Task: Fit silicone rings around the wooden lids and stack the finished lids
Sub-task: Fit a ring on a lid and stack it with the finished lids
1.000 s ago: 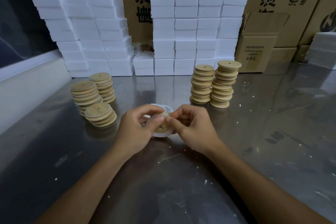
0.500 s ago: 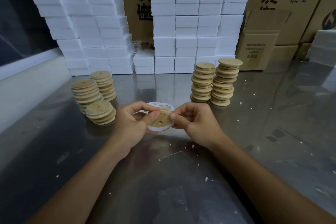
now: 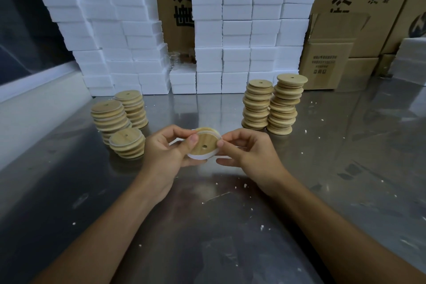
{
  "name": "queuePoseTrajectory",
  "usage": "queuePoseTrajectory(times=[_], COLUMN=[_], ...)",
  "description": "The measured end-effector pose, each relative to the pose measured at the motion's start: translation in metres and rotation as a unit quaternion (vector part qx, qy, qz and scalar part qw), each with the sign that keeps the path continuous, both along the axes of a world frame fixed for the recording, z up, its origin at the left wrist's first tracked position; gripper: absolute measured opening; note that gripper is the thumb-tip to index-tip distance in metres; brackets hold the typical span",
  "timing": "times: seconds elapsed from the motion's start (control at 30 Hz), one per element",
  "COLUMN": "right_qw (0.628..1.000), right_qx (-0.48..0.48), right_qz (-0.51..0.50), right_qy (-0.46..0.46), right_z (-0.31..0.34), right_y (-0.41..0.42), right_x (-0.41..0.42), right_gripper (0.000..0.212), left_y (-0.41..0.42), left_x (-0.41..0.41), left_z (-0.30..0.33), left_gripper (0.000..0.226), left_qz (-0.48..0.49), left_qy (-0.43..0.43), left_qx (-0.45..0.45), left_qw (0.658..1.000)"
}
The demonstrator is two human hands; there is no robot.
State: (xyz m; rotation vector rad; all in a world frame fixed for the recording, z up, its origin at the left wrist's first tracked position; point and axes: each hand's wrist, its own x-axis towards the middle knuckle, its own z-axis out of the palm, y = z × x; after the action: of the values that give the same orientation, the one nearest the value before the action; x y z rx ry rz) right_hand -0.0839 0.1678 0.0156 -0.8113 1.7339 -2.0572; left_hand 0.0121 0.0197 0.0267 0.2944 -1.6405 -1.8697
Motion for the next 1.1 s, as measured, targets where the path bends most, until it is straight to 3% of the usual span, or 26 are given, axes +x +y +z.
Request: queuePoseTrajectory(times=[0.07,0.13,0.2,0.3,0.43,0.7,0.83,1.1], right_qw=[1.0,1.0,0.994,0.966,0.937,0.969,0.969,0.973], right_qx=[-0.016,-0.005,0.033,0.095,0.105,0.09,0.091,0.08], right_qz=[-0.001,-0.021,-0.052,-0.093,-0.113,-0.105,-0.096,-0.069], right_qy=[-0.021,0.014,0.085,0.22,0.312,0.203,0.21,0.205], right_z=[0.0,-0.001,-0.003,-0.004,-0.003,0.007,0.009,0.002], right_y=[0.001,0.001,0.0,-0.003,-0.001,0.0,0.003,0.005], right_x=[0.0,0.0,0.0,0.002,0.004,0.004,0.002,-0.002], right_gripper=[0.01,0.007,0.003,0.005,0.004,0.016,0.028,0.008], left_y=[0.001,0.0,-0.002,-0.003,-0.001,-0.004,-0.003,0.001], left_x=[-0.001,-0.002,-0.002,-0.003,-0.002,0.001,0.0,-0.001], left_z=[-0.003,-0.005,-0.008,-0.009,-0.006,0.002,0.003,-0.002], left_gripper=[0.011,0.016,0.024,0.021,0.011,0.022,0.023,0.023], left_qz=[-0.013,-0.015,0.014,0.062,0.073,0.074,0.064,0.044], left_qy=[-0.005,-0.017,-0.023,-0.011,0.02,0.023,0.02,0.018], left_qx=[0.025,-0.012,-0.152,-0.344,-0.411,-0.368,-0.336,-0.22], left_qw=[1.0,1.0,0.988,0.937,0.908,0.927,0.939,0.974])
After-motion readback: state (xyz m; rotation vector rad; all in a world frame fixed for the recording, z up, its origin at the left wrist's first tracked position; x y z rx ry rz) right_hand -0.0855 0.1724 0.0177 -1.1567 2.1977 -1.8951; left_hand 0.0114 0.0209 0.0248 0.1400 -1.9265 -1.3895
